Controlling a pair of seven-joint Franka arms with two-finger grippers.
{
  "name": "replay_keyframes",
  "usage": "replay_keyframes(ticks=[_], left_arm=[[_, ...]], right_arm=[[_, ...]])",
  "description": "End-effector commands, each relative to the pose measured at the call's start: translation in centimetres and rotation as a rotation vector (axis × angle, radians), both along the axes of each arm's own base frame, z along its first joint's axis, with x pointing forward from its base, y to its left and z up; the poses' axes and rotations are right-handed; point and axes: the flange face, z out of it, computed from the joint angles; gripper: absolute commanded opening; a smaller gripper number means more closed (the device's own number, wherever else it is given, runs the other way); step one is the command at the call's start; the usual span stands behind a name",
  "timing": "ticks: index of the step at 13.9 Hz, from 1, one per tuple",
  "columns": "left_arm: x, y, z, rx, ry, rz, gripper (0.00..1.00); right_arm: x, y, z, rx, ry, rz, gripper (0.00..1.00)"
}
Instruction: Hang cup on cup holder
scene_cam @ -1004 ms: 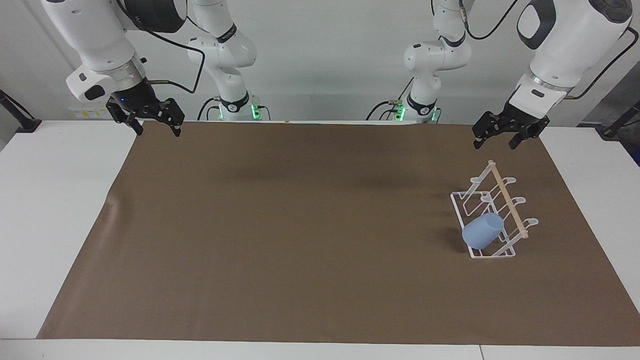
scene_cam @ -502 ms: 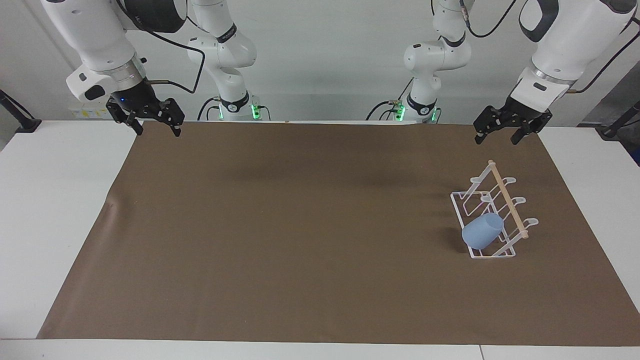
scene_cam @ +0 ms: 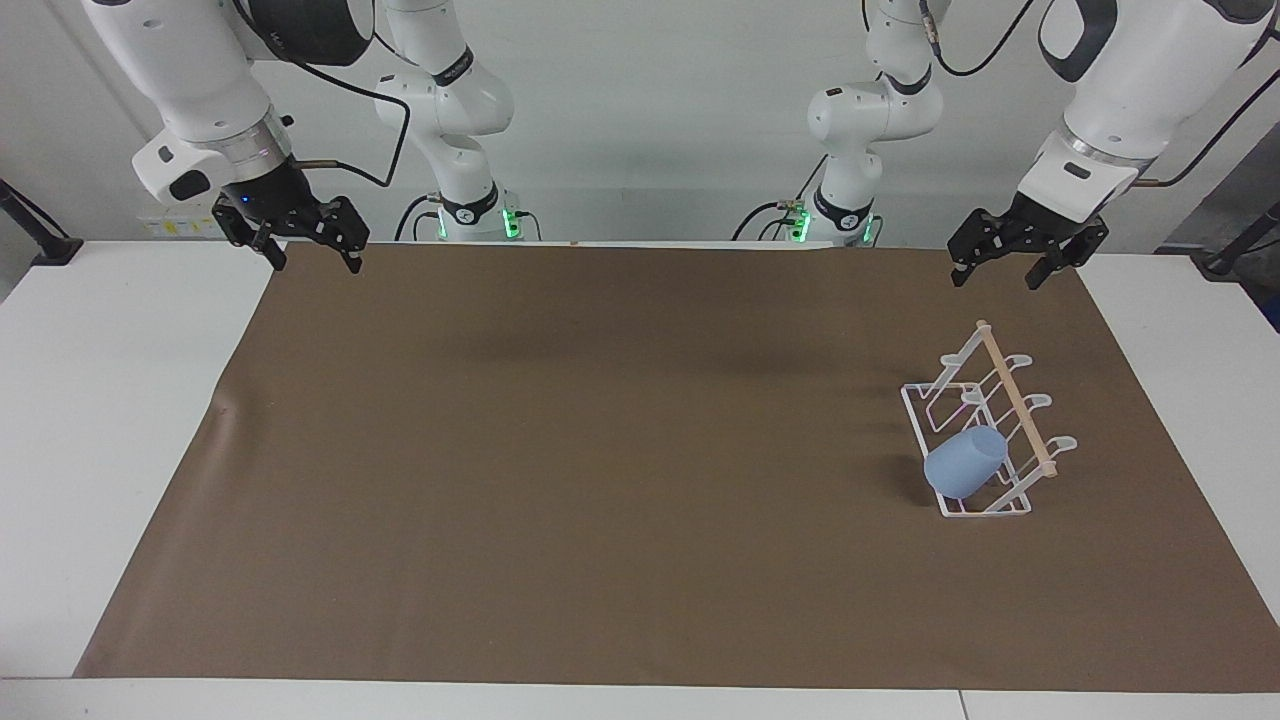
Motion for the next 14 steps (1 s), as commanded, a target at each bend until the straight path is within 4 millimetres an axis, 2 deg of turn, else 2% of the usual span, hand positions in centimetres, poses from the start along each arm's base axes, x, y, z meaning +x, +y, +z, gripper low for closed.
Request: replay_keyframes(ticks=[1, 7, 14], left_arm=[[0.15, 0.92, -0.04, 0.015, -0.002, 0.009, 1.00], [-0.06, 0.68, -0.83, 0.015, -0.013, -0.004, 1.00], [-0.07, 0.68, -0.77, 0.016, -0.013, 0.002, 1.00]], right_arm=[[-0.63, -0.09, 0.12, -0.012, 0.007, -0.018, 1.00], [-0.63, -0.09, 0.12, -0.012, 0.007, -0.018, 1.00], [-0.62, -0.09, 0.19, -0.012, 0.006, -0.018, 1.00]])
